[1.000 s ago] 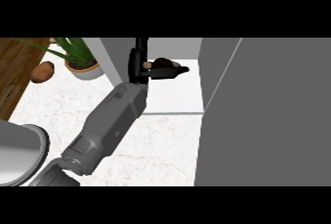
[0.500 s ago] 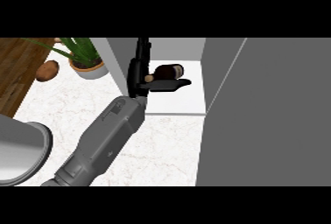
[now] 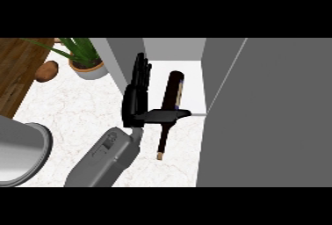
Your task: Pick up the wine, place it into the cabinet and close the cabinet
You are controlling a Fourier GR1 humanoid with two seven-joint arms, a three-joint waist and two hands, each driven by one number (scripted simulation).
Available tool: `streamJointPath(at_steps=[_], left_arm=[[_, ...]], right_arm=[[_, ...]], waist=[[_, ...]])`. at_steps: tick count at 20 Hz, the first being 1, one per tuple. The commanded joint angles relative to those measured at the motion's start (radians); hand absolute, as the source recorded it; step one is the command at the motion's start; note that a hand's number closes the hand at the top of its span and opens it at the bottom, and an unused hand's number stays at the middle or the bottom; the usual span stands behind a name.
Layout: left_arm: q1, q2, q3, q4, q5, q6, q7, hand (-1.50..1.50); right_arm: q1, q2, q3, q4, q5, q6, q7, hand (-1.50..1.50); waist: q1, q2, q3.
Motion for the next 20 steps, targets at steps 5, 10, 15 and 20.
streamJointPath(at_steps=[5,10,15,20], left_arm=[[0.315,0.055,-0.166,-0.389,-0.089,0.092,0.031,-1.50],[0.390,0.082,-0.173,-0.501,-0.115,0.112,0.041,-1.50],[0.492,0.166,-0.154,-0.565,-0.096,0.055,0.011,-1.50],[0.618,0.263,-0.148,-0.699,-0.100,0.048,0.012,-1.50]], right_arm=[[0.047,-0.020,-0.003,-0.186,-0.020,-0.015,0.058,-1.50],[0.046,-0.086,-0.015,-0.229,-0.082,0.033,0.129,1.50],[0.004,-0.177,0.089,-0.147,-0.116,0.166,0.139,1.50],[0.058,-0.193,0.225,-0.191,-0.131,0.205,0.150,1.50]], waist=[[-0.002,0.002,0.000],[-0.012,0.008,0.000],[0.000,0.009,-0.001],[-0.001,0.008,0.000]])
